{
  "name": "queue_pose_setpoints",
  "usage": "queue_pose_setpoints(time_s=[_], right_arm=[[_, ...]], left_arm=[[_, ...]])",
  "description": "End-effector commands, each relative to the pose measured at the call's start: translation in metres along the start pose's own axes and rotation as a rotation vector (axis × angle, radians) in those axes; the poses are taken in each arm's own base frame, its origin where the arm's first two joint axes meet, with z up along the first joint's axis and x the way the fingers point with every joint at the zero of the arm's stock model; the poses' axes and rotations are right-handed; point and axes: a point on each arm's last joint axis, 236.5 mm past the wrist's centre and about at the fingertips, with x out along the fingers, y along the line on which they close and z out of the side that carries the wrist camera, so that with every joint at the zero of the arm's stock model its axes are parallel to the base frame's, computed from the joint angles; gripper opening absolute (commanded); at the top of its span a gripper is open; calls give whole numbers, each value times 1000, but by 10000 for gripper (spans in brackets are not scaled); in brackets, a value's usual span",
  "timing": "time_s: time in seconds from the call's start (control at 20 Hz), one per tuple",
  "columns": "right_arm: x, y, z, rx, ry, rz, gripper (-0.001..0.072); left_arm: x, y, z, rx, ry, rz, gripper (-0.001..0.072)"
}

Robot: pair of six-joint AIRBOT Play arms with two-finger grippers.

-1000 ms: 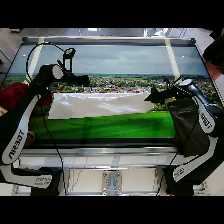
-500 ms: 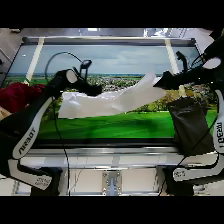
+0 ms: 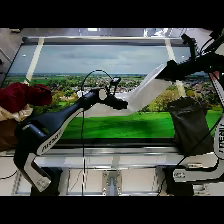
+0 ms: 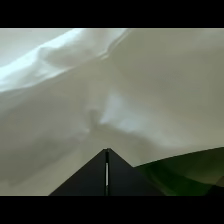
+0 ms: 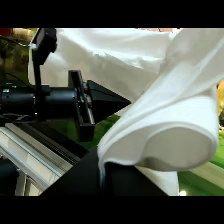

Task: Fold the shirts.

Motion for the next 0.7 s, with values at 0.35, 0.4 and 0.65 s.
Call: queue_pose_setpoints(time_s=[0.35,0.4,0.65], right_arm=[[83,98,1,-198,13,74,5],[97,113,-1,-219,13,91,4],[198,181,-18,-281,8,185,6]], left_arm=[[-130,79,87,-111,-256,69,13],[-169,95,101,-109,-316,93,13],[-318,154,116,-180,-525,206,14]])
